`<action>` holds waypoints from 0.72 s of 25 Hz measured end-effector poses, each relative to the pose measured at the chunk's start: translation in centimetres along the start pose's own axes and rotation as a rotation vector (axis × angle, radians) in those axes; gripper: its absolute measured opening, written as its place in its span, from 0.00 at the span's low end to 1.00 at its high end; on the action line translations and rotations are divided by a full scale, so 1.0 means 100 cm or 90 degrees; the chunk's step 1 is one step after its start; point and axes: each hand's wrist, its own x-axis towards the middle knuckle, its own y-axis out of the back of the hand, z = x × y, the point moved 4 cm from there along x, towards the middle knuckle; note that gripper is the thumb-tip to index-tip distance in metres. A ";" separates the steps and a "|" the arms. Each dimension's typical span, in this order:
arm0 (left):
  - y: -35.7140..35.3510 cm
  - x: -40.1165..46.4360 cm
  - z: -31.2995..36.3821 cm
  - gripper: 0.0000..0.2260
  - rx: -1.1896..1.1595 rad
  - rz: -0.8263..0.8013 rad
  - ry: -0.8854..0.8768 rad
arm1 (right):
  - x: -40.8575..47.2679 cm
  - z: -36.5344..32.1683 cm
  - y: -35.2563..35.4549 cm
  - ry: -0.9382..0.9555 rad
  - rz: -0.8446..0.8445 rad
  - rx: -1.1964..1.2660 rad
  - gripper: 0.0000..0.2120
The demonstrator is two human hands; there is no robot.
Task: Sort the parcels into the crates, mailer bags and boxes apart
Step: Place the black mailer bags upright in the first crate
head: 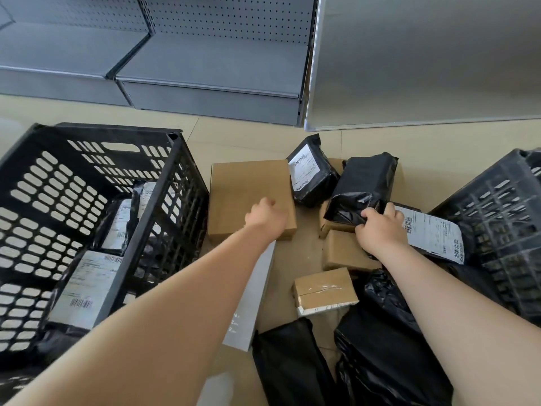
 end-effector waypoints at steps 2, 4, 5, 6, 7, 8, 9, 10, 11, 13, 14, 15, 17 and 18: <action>-0.005 0.003 -0.006 0.27 0.027 -0.008 -0.025 | 0.000 -0.001 -0.002 0.010 -0.001 -0.004 0.21; 0.000 0.008 -0.008 0.24 -0.042 0.011 -0.027 | 0.002 -0.006 0.000 0.040 0.044 -0.020 0.20; 0.003 0.010 -0.008 0.23 -0.074 0.023 -0.026 | 0.003 -0.009 0.003 0.059 0.074 -0.035 0.19; 0.005 0.011 -0.007 0.23 -0.094 0.029 -0.034 | 0.003 -0.012 0.007 0.079 0.105 -0.054 0.17; 0.006 0.011 -0.005 0.23 -0.103 0.030 -0.048 | 0.003 -0.015 0.011 0.100 0.135 -0.074 0.15; 0.005 0.010 -0.003 0.22 -0.104 0.030 -0.068 | 0.002 -0.018 0.015 0.122 0.162 -0.097 0.14; 0.005 0.009 0.000 0.22 -0.097 0.033 -0.090 | 0.002 -0.020 0.018 0.145 0.183 -0.117 0.14; 0.004 0.009 0.004 0.22 -0.088 0.036 -0.114 | 0.002 -0.021 0.020 0.165 0.195 -0.118 0.16; 0.003 0.009 0.009 0.22 -0.079 0.035 -0.136 | 0.003 -0.023 0.022 0.179 0.205 -0.091 0.20; -0.002 0.007 0.019 0.22 -0.047 0.021 -0.181 | 0.003 -0.026 0.023 0.177 0.216 0.038 0.28; -0.006 0.005 0.024 0.23 -0.018 0.009 -0.204 | 0.004 -0.026 0.024 0.157 0.220 0.121 0.31; -0.010 0.003 0.027 0.23 0.014 -0.002 -0.224 | 0.005 -0.026 0.024 0.130 0.221 0.197 0.31; -0.017 0.002 0.029 0.24 0.068 -0.026 -0.250 | 0.007 -0.030 0.026 0.100 0.213 0.257 0.24; -0.019 0.002 0.029 0.25 0.087 -0.036 -0.255 | 0.007 -0.034 0.027 0.106 0.216 0.242 0.21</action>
